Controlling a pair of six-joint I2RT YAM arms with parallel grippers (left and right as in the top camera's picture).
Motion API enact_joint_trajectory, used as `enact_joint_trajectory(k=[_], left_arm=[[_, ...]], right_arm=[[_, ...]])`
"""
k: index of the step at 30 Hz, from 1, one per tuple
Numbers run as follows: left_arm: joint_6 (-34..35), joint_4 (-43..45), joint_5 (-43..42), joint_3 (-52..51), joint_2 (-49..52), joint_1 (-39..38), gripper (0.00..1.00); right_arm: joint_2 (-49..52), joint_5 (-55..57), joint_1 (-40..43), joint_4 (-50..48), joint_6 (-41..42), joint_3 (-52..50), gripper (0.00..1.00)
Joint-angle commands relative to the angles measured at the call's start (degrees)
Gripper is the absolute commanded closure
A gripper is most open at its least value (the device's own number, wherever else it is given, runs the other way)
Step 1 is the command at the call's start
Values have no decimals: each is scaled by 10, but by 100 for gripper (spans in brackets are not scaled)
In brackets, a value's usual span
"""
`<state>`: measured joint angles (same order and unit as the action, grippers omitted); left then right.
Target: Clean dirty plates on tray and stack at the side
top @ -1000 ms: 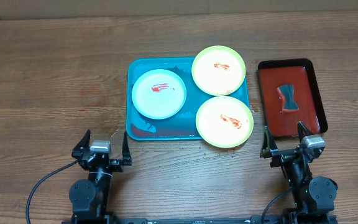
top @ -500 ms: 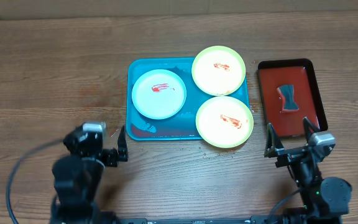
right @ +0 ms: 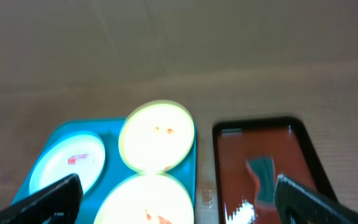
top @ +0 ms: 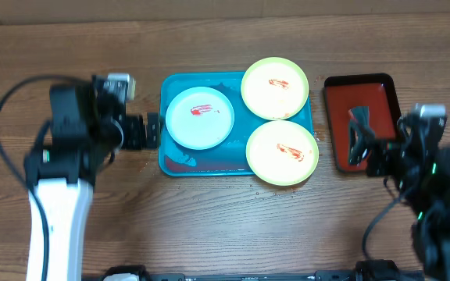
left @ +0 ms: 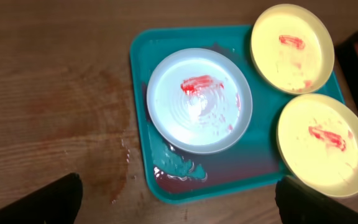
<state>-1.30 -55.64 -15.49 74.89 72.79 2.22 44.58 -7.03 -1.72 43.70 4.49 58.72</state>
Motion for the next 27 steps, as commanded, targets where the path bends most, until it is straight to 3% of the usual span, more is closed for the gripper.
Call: enact_joint_trajectory(k=[1,7,14,16,21,27], left_arm=[[16,-45,-39,88,82,-17,0],[17,-39,-54,134,191,-51,0],[17,-7,-51,134,283,-53,0],[33,-9,-38,134,305,-52,11],[134,-1,14,134,358,-56,19],[208,3,66,134,419,-66,31]], right_arm=[[93,9,15,65,2,115,0],[271,-18,58,237,-1,290,0],[380,-20,67,265,0,306,0],[399,-20,67,271,0,306,0],[420,-20,67,271,0,306,8],[422,-20,67,271,0,306,12]])
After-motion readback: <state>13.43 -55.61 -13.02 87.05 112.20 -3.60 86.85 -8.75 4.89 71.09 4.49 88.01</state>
